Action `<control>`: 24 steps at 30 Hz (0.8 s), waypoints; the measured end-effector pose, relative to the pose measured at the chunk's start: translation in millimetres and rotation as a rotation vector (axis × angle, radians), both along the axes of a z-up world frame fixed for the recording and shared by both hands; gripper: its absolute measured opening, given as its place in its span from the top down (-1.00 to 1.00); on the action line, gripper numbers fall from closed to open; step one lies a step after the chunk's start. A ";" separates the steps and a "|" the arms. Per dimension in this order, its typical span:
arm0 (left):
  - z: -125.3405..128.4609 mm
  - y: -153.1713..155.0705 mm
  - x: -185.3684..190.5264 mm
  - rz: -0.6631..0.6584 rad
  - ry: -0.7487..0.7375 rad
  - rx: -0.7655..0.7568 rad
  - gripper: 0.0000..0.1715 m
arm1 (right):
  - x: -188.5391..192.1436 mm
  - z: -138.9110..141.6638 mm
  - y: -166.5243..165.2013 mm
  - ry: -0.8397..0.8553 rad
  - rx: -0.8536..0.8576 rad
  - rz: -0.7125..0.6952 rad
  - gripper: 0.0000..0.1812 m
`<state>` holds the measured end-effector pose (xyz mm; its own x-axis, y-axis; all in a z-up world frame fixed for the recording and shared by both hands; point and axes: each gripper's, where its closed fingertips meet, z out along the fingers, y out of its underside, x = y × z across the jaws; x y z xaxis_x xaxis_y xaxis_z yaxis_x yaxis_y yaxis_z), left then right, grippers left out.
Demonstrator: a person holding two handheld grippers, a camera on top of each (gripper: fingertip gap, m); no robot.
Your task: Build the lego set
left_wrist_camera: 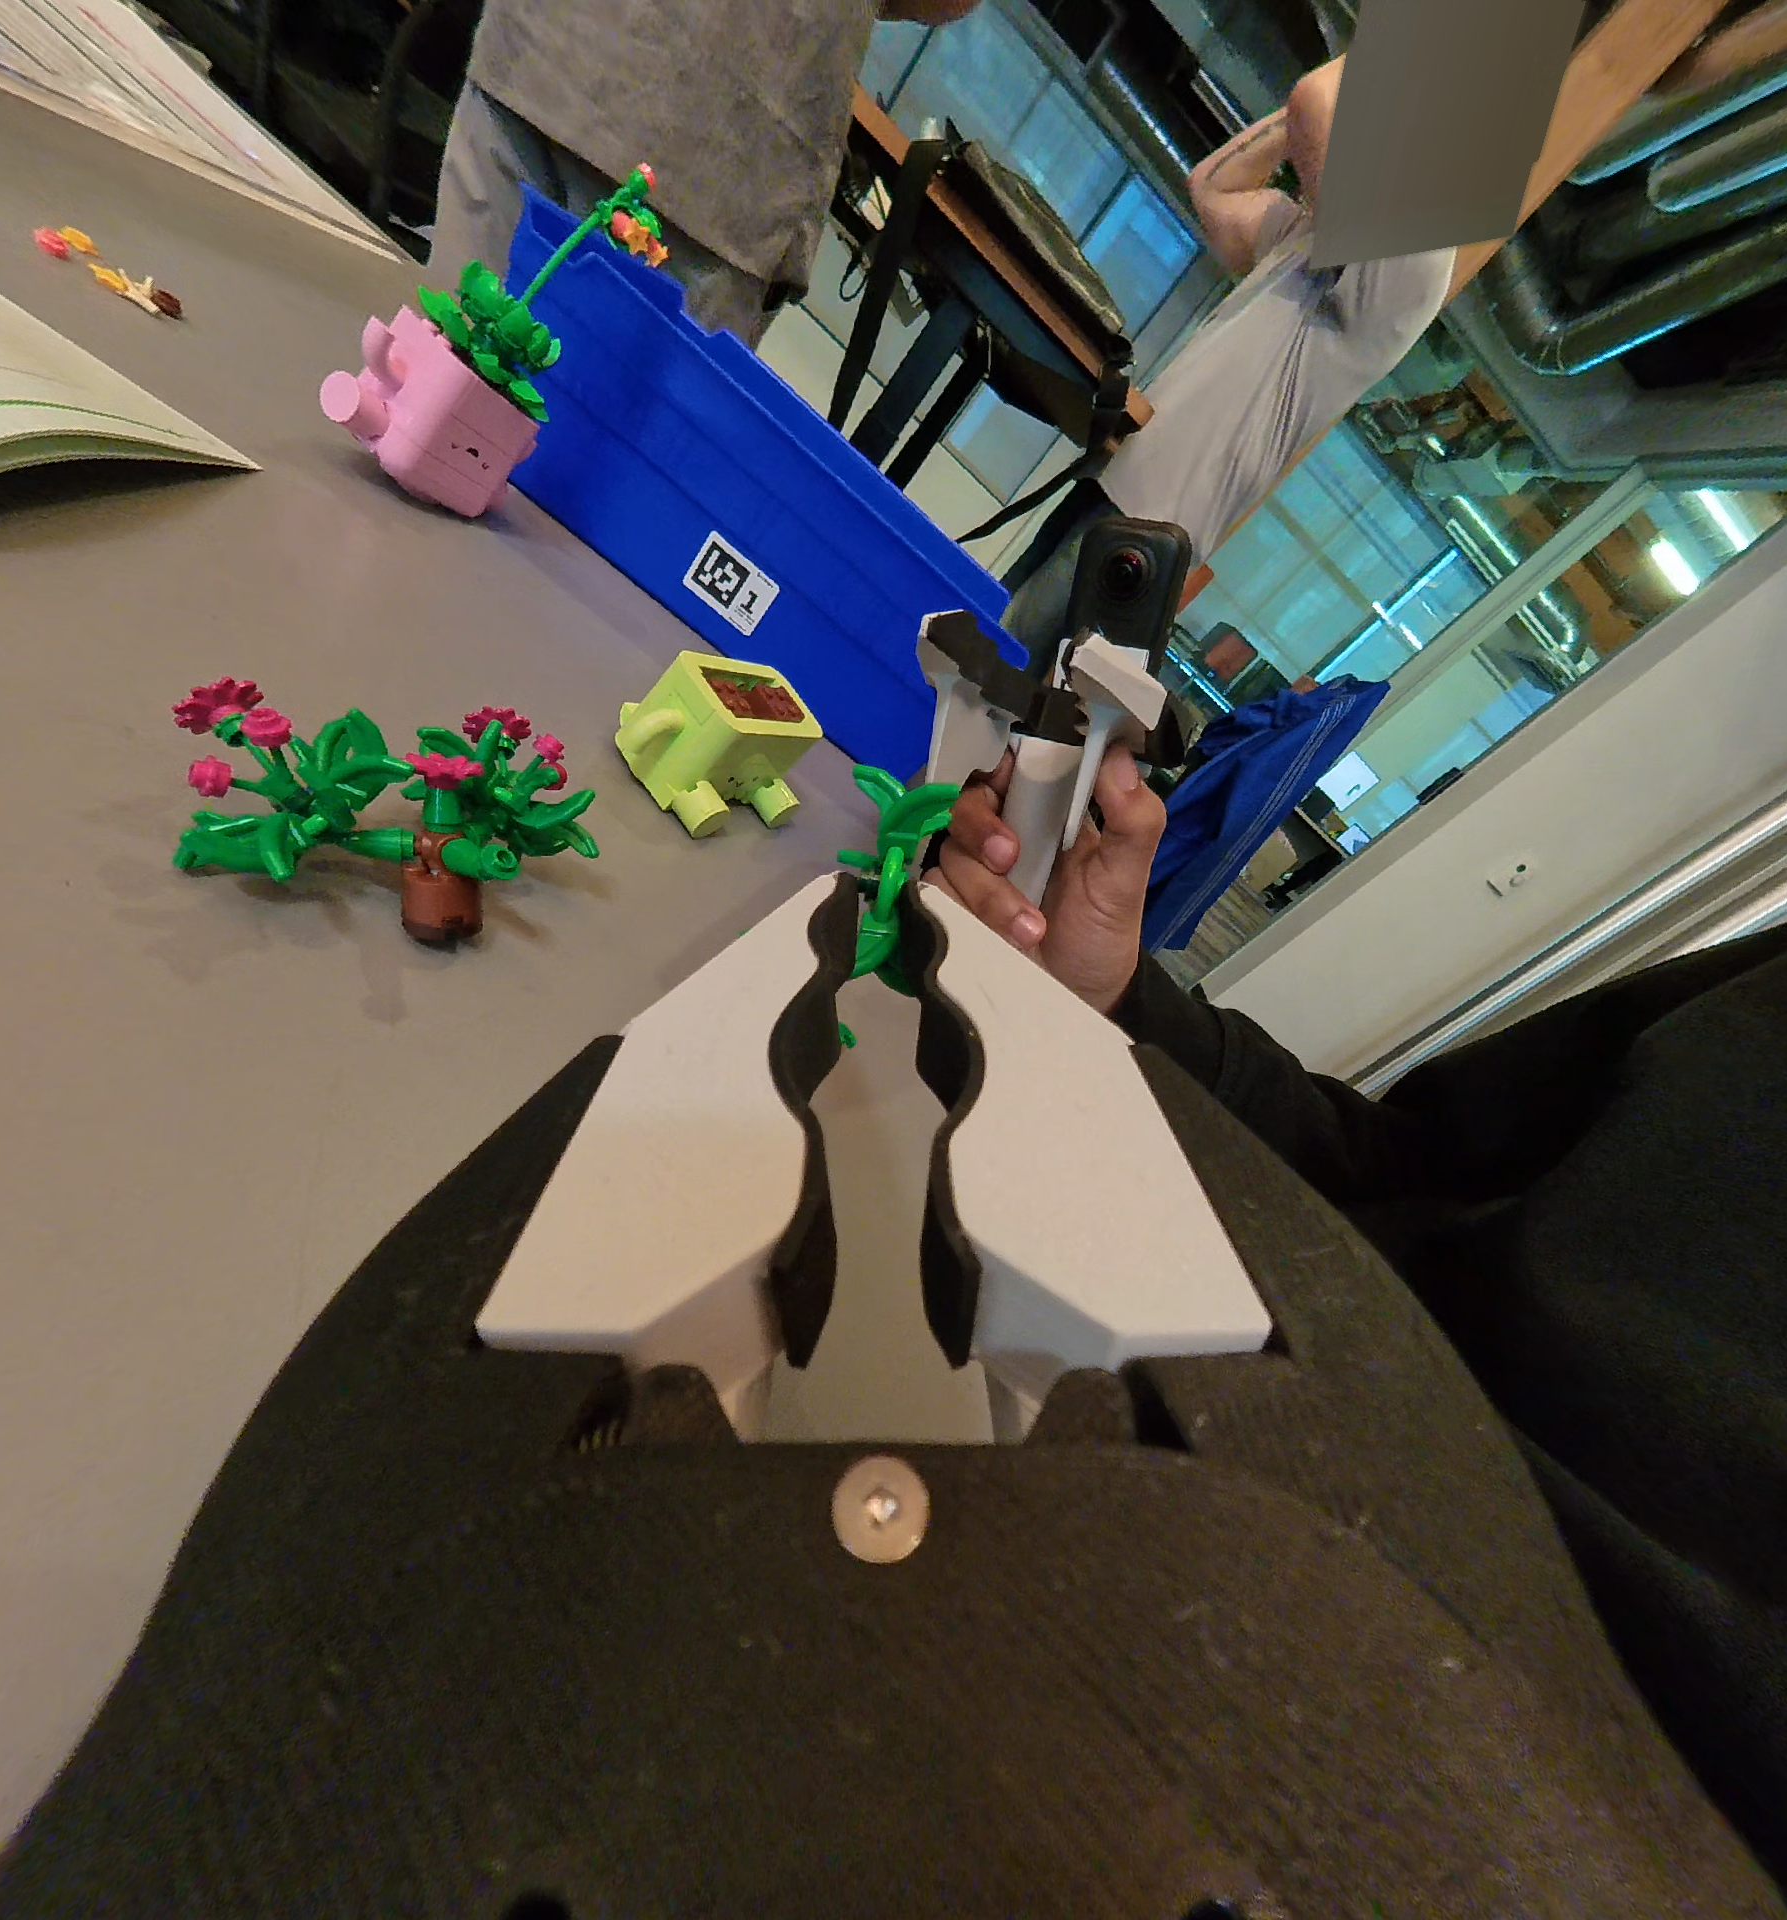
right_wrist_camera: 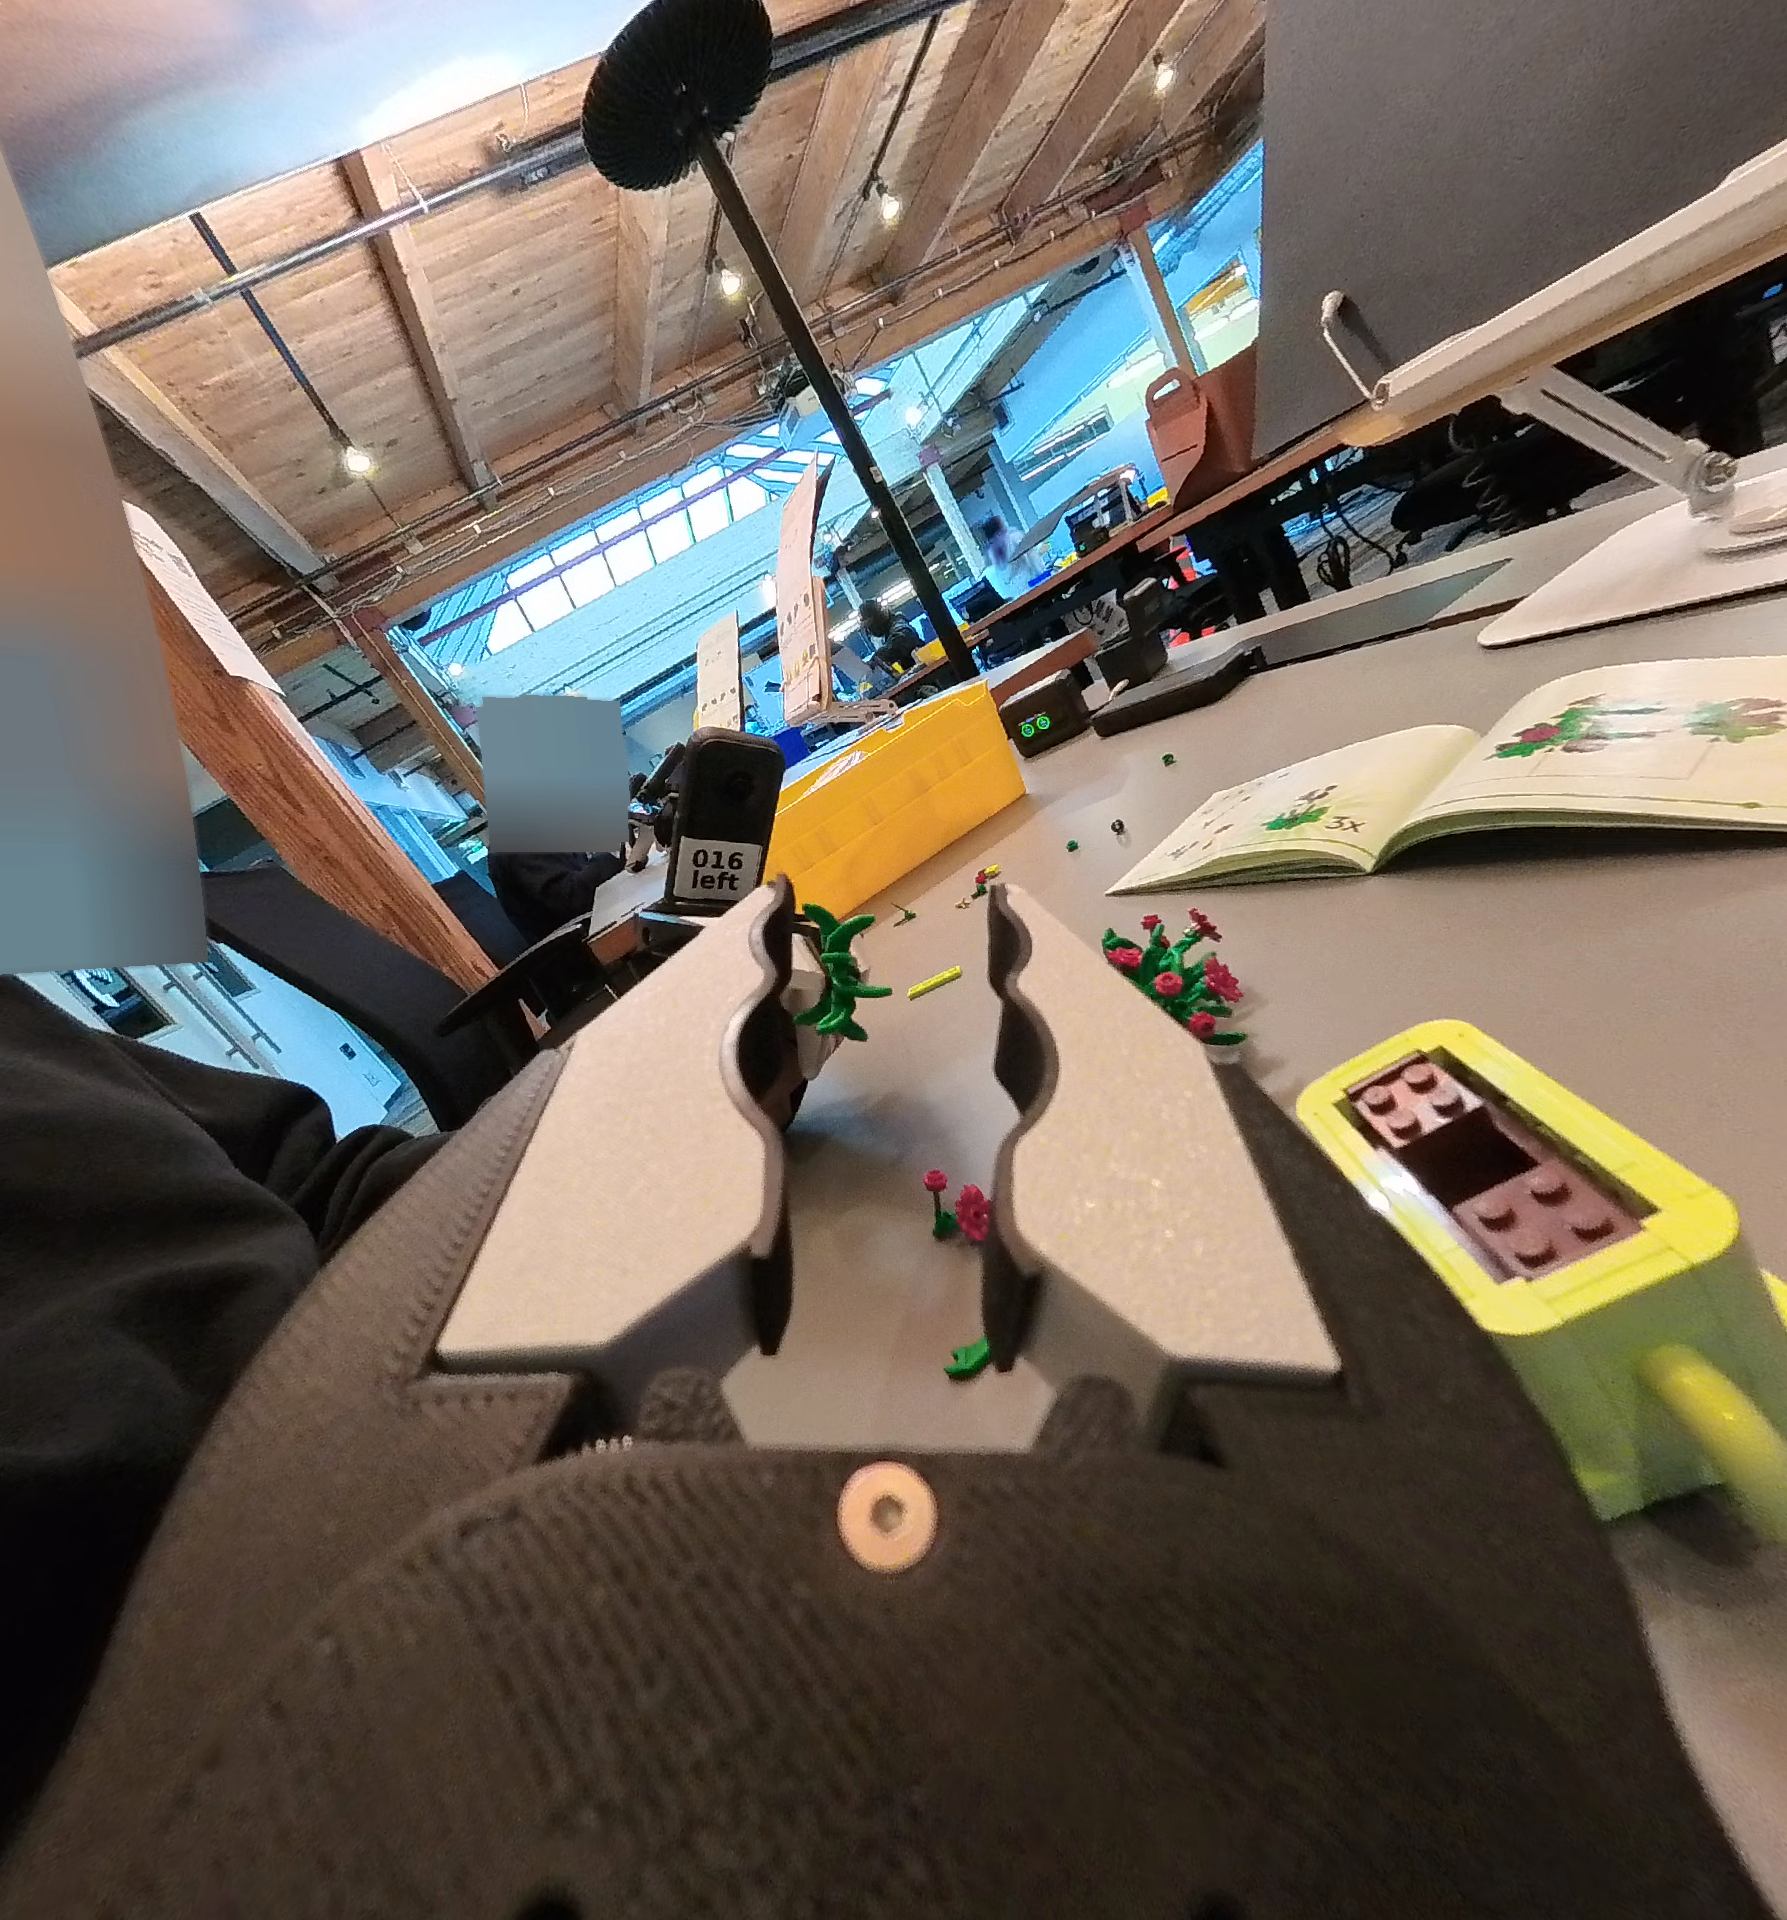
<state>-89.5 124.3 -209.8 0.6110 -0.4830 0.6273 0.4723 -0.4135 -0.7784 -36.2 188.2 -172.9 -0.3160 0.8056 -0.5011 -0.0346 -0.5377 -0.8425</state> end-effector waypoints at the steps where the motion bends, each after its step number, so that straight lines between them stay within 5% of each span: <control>1: 0.1 0.1 -0.2 0.001 0.001 0.001 0.94 | -0.1 0.0 0.0 0.000 0.000 0.000 0.61; 13: 4.0 -0.8 3.4 0.050 0.162 0.074 0.94 | -0.1 0.0 -0.1 0.000 0.000 -0.001 0.61; 24: 9.8 -4.0 11.6 0.310 1.005 0.397 0.94 | 0.2 0.2 0.1 0.002 -0.002 -0.001 0.60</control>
<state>-78.0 120.3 -199.9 0.8813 -0.2778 -0.3823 -0.4046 -0.0256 -0.9141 -36.0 188.2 -172.7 -0.3161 0.8049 -0.5022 -0.0368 -0.5394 -0.8413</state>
